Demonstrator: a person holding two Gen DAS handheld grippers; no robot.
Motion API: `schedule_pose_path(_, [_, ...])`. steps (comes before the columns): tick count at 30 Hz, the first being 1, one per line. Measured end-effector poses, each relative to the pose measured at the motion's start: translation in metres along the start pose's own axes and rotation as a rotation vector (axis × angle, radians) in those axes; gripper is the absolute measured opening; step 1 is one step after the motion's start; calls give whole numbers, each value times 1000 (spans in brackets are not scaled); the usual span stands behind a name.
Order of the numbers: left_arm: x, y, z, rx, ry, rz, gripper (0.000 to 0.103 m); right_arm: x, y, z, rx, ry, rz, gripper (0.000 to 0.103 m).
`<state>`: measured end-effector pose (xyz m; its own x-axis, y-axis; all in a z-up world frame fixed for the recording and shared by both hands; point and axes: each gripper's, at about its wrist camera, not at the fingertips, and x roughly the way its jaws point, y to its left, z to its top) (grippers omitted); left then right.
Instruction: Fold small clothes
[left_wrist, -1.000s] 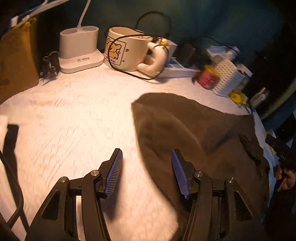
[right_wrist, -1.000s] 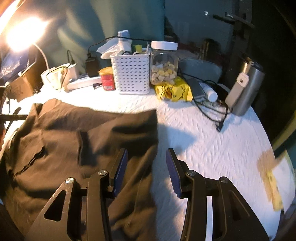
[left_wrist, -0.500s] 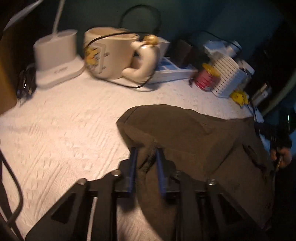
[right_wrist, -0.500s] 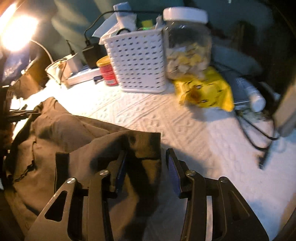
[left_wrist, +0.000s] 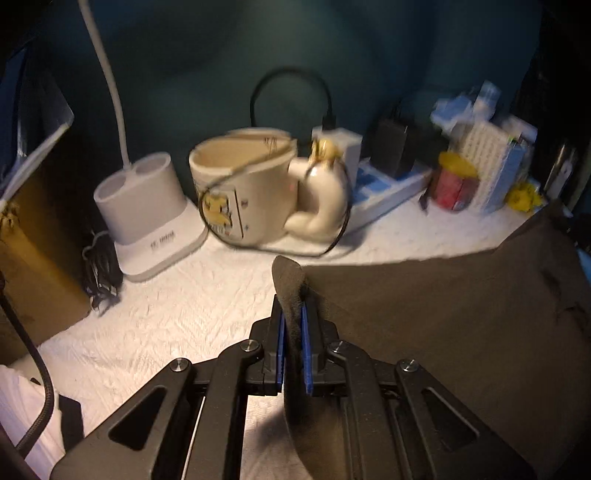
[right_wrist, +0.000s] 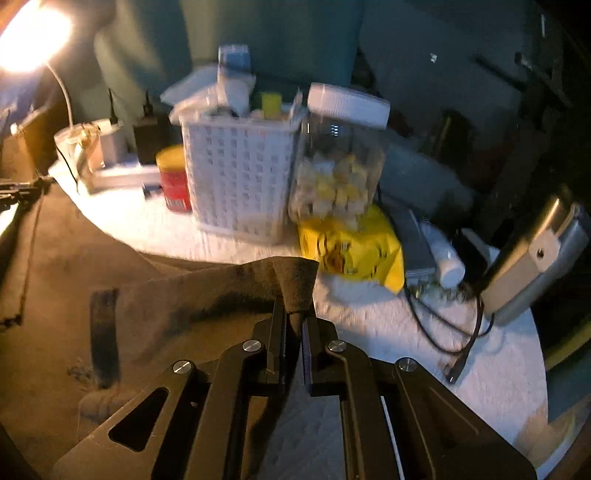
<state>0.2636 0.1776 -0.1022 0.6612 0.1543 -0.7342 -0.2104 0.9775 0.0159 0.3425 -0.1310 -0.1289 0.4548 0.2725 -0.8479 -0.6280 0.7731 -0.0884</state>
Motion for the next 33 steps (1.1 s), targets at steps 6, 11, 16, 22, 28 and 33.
schedule_pose_path(6, [8,5,-12,-28,56,4,10,3,-3,-6,17,39,-1,10])
schedule_pose_path(11, [-12,14,-16,-62,47,-9,10,-15,-2,-9,26,33,-39,25])
schedule_pose_path(16, [-40,10,-32,-48,39,-37,11,-38,0,-19,32,29,-51,26])
schedule_pose_path(22, [-78,-15,-66,-5,35,-104,30,-67,17,-41,32,42,-30,26])
schedule_pose_path(28, [-93,-42,-95,77,78,-113,31,-89,36,-61,40,54,-13,26])
schedule_pose_path(33, [-101,-55,-117,113,104,-120,31,-109,50,-77,44,62,-12,26])
